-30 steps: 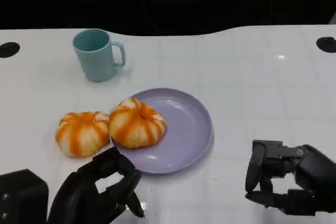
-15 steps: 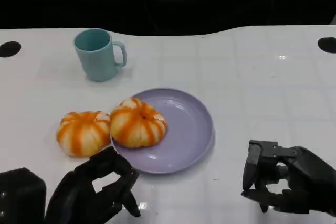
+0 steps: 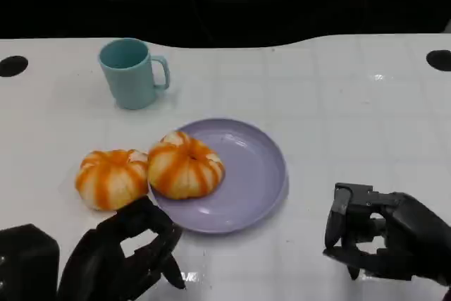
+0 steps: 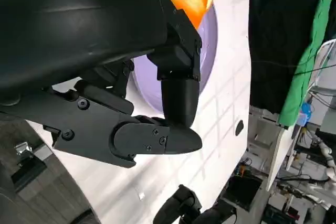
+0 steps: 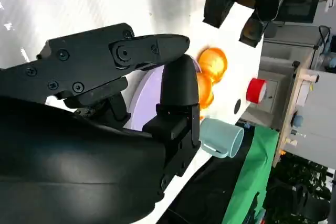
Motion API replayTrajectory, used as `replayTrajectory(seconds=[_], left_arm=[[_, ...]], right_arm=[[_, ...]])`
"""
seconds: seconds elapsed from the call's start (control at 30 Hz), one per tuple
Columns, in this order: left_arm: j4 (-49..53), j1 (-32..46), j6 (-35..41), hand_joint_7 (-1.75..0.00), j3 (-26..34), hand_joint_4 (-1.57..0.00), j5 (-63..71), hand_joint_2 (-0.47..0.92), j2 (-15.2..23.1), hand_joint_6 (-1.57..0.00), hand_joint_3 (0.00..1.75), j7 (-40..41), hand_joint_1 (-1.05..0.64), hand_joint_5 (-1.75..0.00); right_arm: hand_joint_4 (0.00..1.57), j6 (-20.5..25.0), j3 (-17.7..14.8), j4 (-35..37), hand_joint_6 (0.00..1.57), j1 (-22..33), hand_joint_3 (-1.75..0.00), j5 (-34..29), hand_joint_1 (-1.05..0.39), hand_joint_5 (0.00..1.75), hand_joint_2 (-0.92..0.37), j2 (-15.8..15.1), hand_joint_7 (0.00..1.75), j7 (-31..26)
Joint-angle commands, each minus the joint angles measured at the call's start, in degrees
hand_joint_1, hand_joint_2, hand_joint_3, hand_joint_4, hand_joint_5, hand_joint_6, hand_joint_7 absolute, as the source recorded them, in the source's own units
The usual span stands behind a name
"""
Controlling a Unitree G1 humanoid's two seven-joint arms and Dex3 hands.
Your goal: Grasp the bread from the table and place it into the plate.
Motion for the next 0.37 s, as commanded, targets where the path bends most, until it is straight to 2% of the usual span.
replayTrajectory(seconds=[0.03,0.37], left_arm=[[0.9,-0.5,-0.4,-1.7,0.7,-0.73,-0.5,0.92,0.4,-0.57,0.33,-0.5,-0.55,-1.75],[0.9,-0.4,-0.4,-1.71,0.8,-0.73,-0.7,0.92,-0.1,-0.56,0.32,-0.5,-0.54,-1.75]], right_arm=[[0.8,-1.5,-0.5,1.2,0.63,-0.6,-0.26,-1.1,-0.38,1.75,-0.92,0.2,1.75,-0.2],[0.82,-2.9,-1.4,3.8,0.63,-1.9,-0.27,0.3,-0.36,1.75,-0.92,1.2,1.75,1.4]])
